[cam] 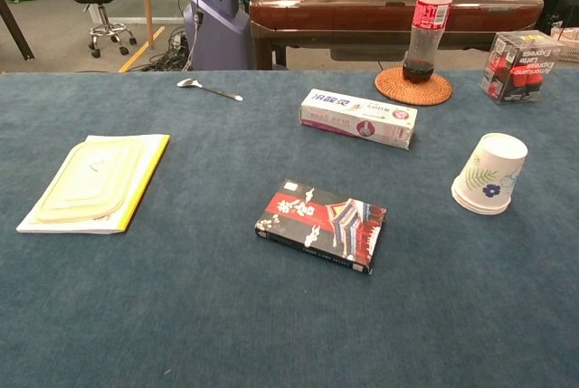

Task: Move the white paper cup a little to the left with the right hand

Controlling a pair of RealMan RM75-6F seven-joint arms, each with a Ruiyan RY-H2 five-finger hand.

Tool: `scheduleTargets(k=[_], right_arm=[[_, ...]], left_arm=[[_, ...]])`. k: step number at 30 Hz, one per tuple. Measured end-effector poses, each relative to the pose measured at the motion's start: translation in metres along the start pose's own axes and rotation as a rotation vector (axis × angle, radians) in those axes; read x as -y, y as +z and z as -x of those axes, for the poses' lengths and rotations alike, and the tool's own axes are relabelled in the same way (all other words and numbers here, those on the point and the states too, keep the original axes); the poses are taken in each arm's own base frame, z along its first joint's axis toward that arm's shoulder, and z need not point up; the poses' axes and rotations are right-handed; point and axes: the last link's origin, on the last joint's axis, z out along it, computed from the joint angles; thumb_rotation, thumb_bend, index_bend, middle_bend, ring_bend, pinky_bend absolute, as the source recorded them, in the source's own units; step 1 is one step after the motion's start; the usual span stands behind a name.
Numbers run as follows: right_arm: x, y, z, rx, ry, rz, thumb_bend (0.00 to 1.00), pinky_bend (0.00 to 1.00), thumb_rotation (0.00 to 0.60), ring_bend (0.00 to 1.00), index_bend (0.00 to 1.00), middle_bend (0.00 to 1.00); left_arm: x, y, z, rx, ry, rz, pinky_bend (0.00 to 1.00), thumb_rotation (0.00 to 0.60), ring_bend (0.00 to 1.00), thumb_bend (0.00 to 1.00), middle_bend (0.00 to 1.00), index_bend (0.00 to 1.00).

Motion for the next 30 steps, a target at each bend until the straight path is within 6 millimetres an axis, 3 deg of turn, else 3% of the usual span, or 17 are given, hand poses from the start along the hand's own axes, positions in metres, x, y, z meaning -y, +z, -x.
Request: scheduleTargets(k=[3, 5, 7, 10, 19, 30], right_arm=[[0.003, 0.012, 0.002, 0.027, -0.052, -0.001, 0.0, 0.11, 0.6, 0.0, 0.0, 0.0], [0.007, 0.023, 0.003, 0.041, -0.088, -0.005, 0.0, 0.1, 0.6, 0.0, 0.0, 0.0], [0.012, 0.034, 0.004, 0.049, -0.118, -0.008, 0.0, 0.1, 0.6, 0.0, 0.0, 0.0], [0.019, 0.053, 0.011, 0.064, -0.14, -0.01, 0.0, 0.1, 0.6, 0.0, 0.0, 0.0], [0.037, 0.092, 0.035, 0.103, -0.207, -0.028, 0.0, 0.1, 0.6, 0.0, 0.0, 0.0], [0.047, 0.122, 0.059, 0.139, -0.255, -0.028, 0.0, 0.07, 0.6, 0.0, 0.0, 0.0]], left_arm=[[0.001, 0.0, -0.001, -0.001, -0.009, -0.003, 0.61, 0.6, 0.44, 0.29, 0.61, 0.64], [0.002, 0.0, -0.001, -0.001, -0.01, -0.007, 0.61, 0.6, 0.43, 0.29, 0.58, 0.55], [0.002, 0.001, -0.001, 0.0, -0.017, -0.006, 0.6, 0.6, 0.39, 0.29, 0.5, 0.4], [0.004, 0.001, -0.002, 0.002, -0.032, -0.003, 0.55, 0.6, 0.33, 0.29, 0.4, 0.32], [0.007, 0.002, -0.002, 0.019, -0.043, -0.012, 0.53, 0.6, 0.32, 0.29, 0.39, 0.31], [0.01, 0.002, -0.005, 0.016, -0.06, -0.028, 0.53, 0.6, 0.32, 0.29, 0.39, 0.31]])
